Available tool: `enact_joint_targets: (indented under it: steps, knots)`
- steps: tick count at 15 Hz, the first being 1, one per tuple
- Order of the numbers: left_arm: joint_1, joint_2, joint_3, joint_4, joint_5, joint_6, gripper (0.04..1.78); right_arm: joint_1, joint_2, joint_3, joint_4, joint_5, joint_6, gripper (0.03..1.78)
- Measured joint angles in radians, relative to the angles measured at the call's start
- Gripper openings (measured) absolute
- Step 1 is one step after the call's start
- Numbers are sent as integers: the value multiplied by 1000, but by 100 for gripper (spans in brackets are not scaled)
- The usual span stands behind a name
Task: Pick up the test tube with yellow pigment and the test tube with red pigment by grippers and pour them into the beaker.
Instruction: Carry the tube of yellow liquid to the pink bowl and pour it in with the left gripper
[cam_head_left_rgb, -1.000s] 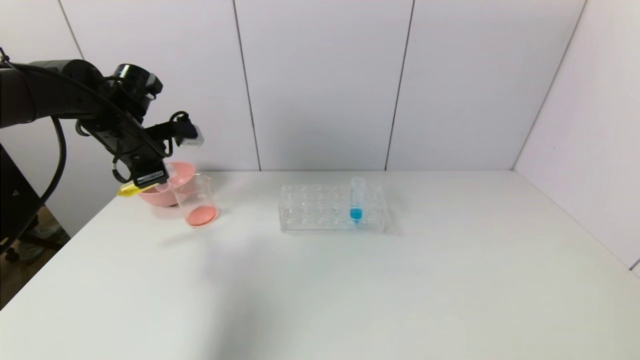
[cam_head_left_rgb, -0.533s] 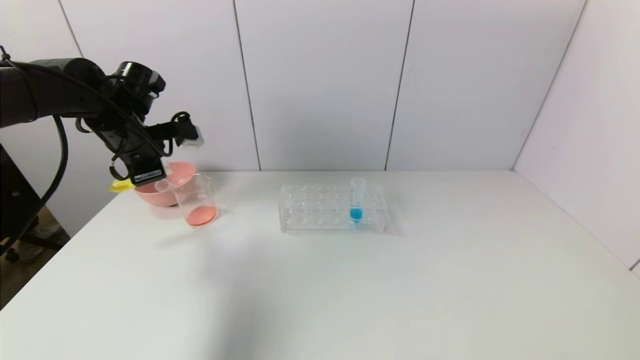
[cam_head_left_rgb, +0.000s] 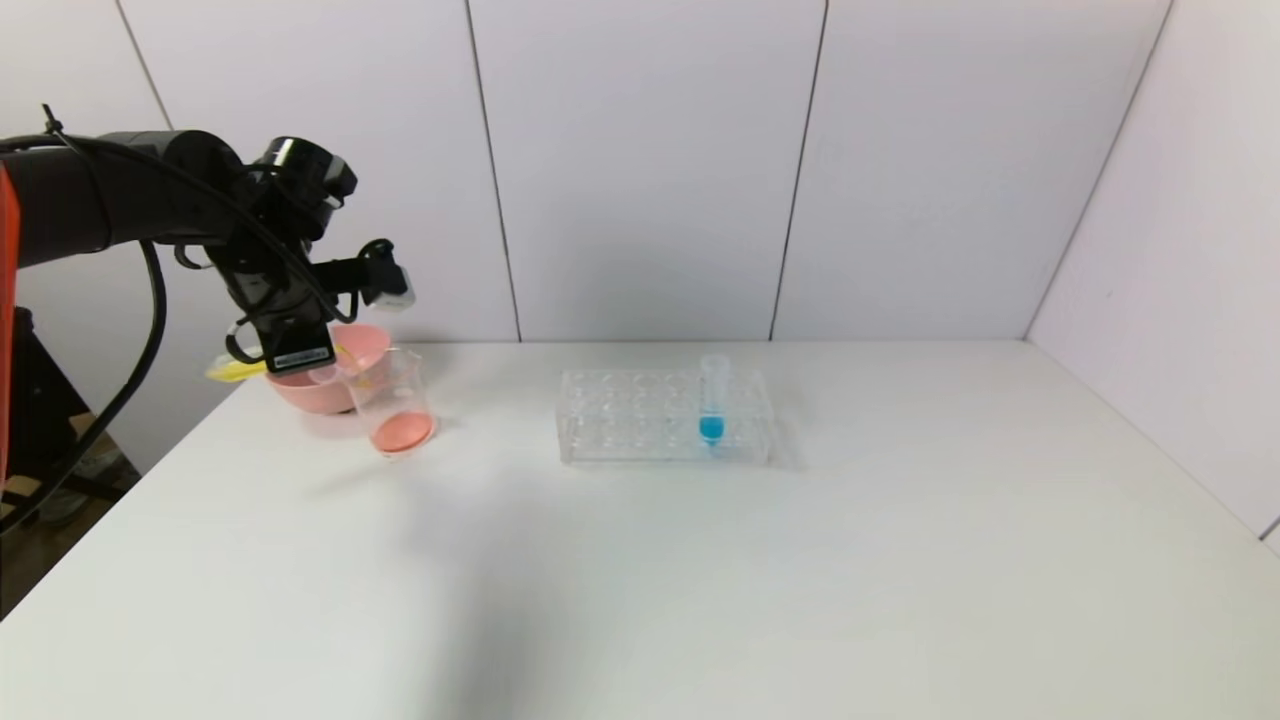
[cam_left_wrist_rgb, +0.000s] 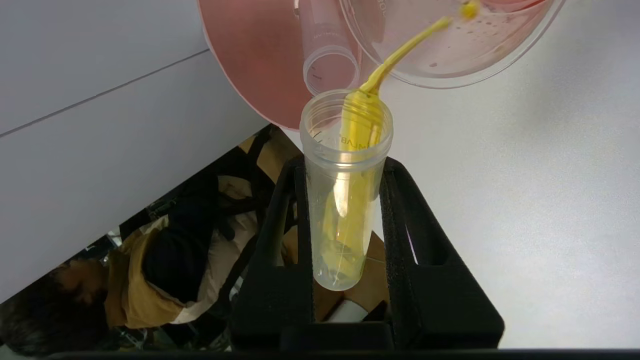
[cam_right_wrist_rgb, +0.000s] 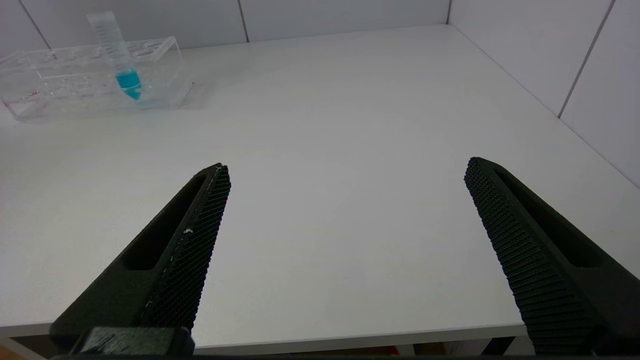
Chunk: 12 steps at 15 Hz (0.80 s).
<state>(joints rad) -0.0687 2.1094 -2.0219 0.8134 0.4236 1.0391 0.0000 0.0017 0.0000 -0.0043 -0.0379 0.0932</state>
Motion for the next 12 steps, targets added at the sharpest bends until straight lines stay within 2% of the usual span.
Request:
enact_joint_targets:
  steps: [12]
  knots:
    - [-63, 23, 0, -20, 147, 56, 42, 0, 0, 0, 0, 0, 0, 171]
